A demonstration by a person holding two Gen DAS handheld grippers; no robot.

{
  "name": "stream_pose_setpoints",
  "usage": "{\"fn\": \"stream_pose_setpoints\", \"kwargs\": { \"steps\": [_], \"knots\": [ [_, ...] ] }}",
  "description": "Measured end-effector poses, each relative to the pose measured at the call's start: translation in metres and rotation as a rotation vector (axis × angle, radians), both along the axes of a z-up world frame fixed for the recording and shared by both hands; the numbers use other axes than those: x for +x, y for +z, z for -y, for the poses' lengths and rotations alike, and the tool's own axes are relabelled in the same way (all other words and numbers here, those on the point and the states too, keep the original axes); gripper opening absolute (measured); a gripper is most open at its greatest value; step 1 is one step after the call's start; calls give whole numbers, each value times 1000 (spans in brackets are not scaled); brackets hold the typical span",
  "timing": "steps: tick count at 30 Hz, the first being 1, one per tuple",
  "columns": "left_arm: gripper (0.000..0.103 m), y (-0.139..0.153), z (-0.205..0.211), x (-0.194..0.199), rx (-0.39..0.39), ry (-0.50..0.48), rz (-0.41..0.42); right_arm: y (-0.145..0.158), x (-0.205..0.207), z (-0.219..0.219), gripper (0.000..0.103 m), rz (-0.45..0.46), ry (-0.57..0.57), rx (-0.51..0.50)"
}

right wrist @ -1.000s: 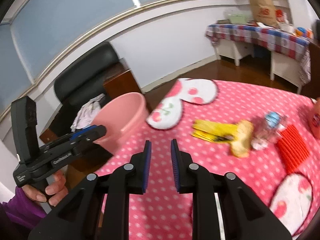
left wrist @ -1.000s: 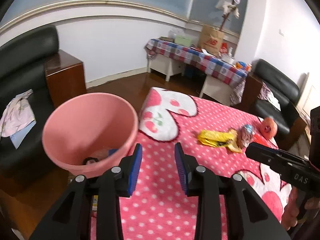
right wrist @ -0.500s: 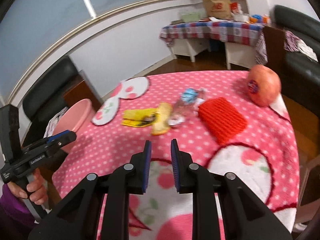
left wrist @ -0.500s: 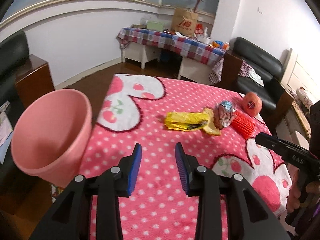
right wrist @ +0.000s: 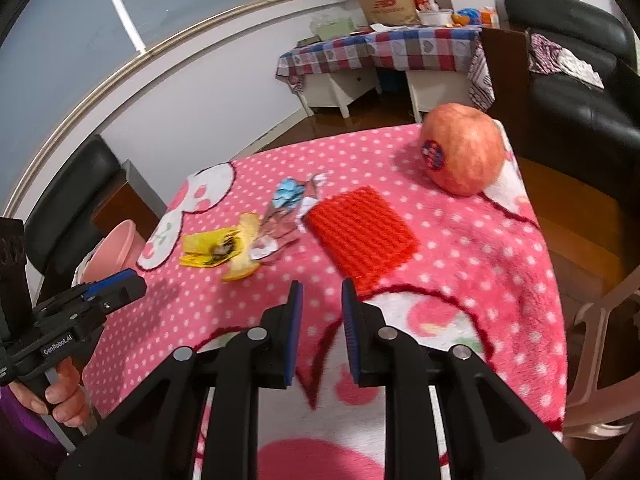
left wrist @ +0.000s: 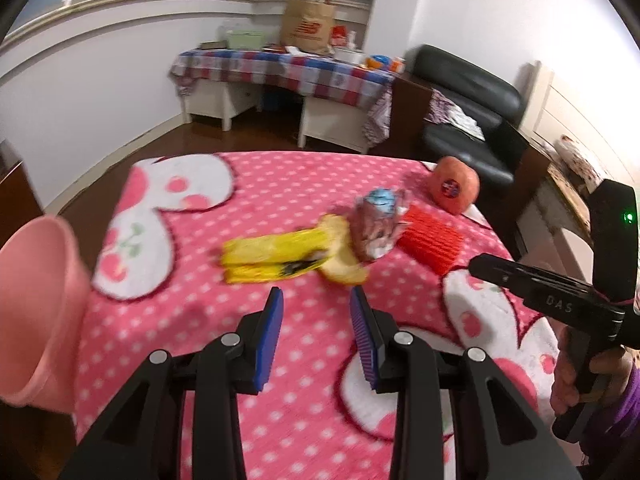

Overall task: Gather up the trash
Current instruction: 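Grasp the crumpled blue-and-silver foil wrapper with the left gripper, then grasp the red foam net with the right gripper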

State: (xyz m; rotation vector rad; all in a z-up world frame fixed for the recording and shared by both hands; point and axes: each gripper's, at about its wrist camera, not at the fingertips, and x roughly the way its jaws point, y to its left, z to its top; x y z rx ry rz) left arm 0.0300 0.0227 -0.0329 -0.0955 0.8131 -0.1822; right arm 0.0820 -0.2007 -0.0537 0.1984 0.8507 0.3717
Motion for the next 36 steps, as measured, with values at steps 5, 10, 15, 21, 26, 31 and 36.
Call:
{"fn": "stream_pose_setpoints", "kwargs": {
  "steps": [5,10,15,21,26,31,36],
  "knots": [
    [34,-2,26,25,2,-71,-5,-11,15,16,20,-66,-27,48],
    [35,-7,46,49,1,-126,-9,-14,22,24,34,-71,-45,68],
    [35,-22,56,75,-16,-139,-44,-15,33,31,36,-70,-71,66],
    [35,-39,61,93,2,-127,-75,-17,47,34,36,-68,-76,67],
    [31,-49,62,98,1,-130,-88,-20,62,34,36,-74,-81,60],
    [23,-50,62,95,-9,-133,-80,-31,72,30,36,-118,-68,60],
    [21,-42,58,85,-33,-125,-58,-37,69,22,36,-130,-55,36]
  ]
}}
